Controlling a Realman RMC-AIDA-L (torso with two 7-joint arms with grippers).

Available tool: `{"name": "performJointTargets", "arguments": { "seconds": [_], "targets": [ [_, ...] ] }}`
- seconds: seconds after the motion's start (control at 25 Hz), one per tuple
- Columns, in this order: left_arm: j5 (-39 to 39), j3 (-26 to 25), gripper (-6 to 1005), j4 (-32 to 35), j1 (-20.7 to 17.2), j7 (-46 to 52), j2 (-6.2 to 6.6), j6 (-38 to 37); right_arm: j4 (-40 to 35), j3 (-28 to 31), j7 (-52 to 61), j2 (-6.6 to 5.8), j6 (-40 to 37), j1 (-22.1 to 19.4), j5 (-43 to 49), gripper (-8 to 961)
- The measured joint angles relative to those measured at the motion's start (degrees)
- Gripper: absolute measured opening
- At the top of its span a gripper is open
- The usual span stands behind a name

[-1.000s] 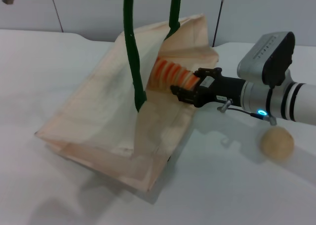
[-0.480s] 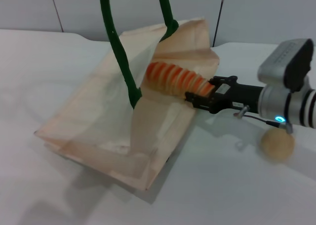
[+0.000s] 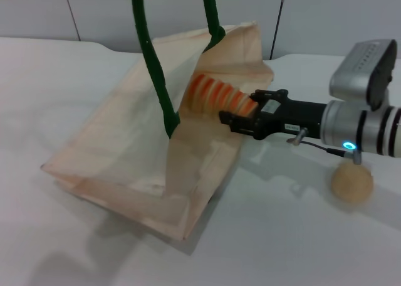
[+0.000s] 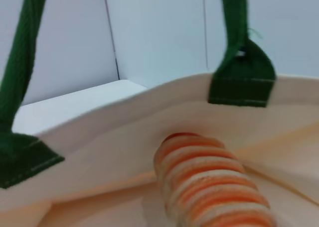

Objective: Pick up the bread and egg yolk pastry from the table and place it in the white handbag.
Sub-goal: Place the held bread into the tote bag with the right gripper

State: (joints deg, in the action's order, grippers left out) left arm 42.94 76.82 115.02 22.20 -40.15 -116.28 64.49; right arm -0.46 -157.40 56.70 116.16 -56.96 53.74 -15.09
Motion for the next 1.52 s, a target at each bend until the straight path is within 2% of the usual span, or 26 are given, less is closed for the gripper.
{"name": "performJointTargets", "arguments": {
  "seconds": [0.6, 0.84, 1.36, 1.52],
  "targets": [
    [0.4, 3.9, 109, -1.0, 2.4, 0.4, 0.0, -0.9, -3.8, 0.3, -0.7, -0.08, 7.4, 2.4, 1.3, 602],
    [0.5, 4.9, 109, -0.6, 2.6, 0.5, -0.05, -1.6, -5.0, 0.1, -0.8, -0.09, 13.0, 2.8, 1.4, 606],
    [0.6, 6.1, 109, -0.6, 3.5, 0.7, -0.09, -2.2, -6.0, 0.3, -1.4, -0.09, 13.5, 3.8, 1.4, 616],
    [0.6, 6.5, 109, -0.9, 3.8, 0.7, -0.09, -2.4, -6.0, 0.4, -1.4, -0.07, 13.6, 3.8, 1.1, 688]
  ]
}}
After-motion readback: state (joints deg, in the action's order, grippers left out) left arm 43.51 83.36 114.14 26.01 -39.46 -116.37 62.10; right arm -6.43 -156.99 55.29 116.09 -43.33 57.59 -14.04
